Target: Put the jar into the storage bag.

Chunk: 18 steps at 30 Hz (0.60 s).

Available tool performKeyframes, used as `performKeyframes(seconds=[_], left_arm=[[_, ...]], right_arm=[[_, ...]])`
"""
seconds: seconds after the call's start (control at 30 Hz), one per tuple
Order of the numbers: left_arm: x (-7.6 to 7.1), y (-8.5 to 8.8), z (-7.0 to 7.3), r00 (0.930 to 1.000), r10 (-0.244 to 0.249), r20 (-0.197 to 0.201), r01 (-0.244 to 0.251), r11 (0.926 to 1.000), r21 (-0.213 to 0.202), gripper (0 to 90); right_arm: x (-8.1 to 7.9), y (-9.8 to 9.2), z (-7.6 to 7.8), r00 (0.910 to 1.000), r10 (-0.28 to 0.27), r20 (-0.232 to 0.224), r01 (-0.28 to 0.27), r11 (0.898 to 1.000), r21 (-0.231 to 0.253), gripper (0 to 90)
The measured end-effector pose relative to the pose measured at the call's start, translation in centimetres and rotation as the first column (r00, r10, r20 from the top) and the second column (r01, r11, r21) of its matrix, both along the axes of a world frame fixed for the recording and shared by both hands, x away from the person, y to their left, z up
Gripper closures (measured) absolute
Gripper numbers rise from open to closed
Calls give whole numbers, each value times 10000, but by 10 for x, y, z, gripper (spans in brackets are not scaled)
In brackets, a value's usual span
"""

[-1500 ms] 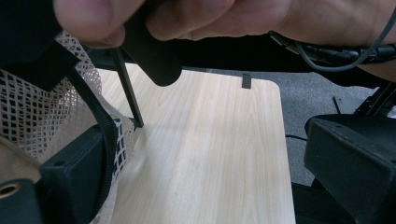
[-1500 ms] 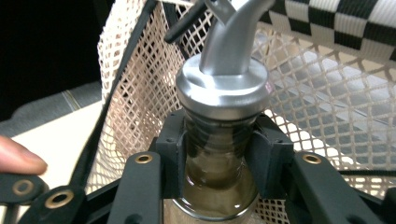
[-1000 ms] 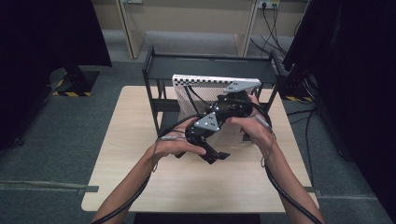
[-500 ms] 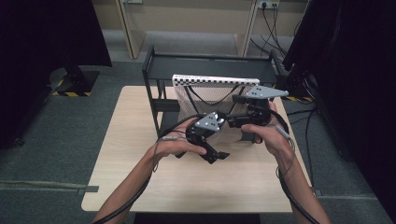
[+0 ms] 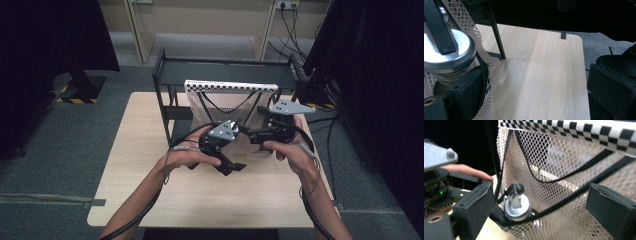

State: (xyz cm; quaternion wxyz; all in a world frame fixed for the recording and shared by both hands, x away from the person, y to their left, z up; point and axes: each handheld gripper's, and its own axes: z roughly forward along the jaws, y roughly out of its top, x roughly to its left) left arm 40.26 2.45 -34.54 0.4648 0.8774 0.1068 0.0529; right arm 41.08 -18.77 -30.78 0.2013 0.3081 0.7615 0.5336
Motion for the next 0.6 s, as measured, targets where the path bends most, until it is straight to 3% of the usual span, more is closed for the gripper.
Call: performKeyframes(seconds=[0.6], left_arm=[[-1, 0, 1, 10000, 12, -15, -12, 10000, -28, 50]], right_arm=[[-13, -20, -27, 9988, -448, 189, 437, 9976, 545, 75]])
